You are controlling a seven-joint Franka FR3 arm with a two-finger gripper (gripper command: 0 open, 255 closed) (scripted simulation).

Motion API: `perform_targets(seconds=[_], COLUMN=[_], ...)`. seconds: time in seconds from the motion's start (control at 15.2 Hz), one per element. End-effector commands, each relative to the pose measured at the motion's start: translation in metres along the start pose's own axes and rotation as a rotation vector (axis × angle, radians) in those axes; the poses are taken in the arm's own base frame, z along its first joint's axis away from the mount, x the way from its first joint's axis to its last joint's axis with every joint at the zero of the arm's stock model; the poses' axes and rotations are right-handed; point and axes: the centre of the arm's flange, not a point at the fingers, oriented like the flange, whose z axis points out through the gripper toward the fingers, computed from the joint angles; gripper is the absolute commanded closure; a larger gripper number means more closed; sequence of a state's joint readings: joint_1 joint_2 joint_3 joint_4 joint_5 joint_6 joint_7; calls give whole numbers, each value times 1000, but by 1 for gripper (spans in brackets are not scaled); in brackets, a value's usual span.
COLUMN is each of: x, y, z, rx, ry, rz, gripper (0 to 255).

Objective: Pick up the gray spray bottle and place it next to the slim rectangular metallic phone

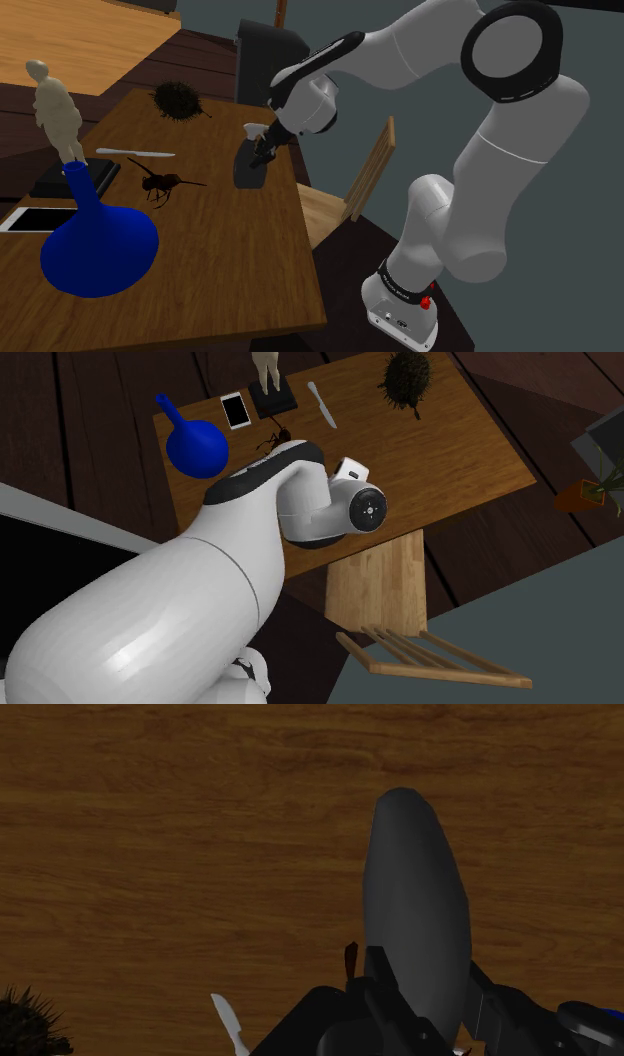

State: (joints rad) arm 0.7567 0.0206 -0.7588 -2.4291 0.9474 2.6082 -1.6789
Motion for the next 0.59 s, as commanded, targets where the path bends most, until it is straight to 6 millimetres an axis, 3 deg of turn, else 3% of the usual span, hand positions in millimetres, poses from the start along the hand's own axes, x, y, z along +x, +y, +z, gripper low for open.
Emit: perform_targets(seconds=[0.0,0.53], x=[6,28], y=[0,0], z=[-9,-46], rx=[0,0], ry=[-1,-1], rz=[0,0], gripper=[255,255])
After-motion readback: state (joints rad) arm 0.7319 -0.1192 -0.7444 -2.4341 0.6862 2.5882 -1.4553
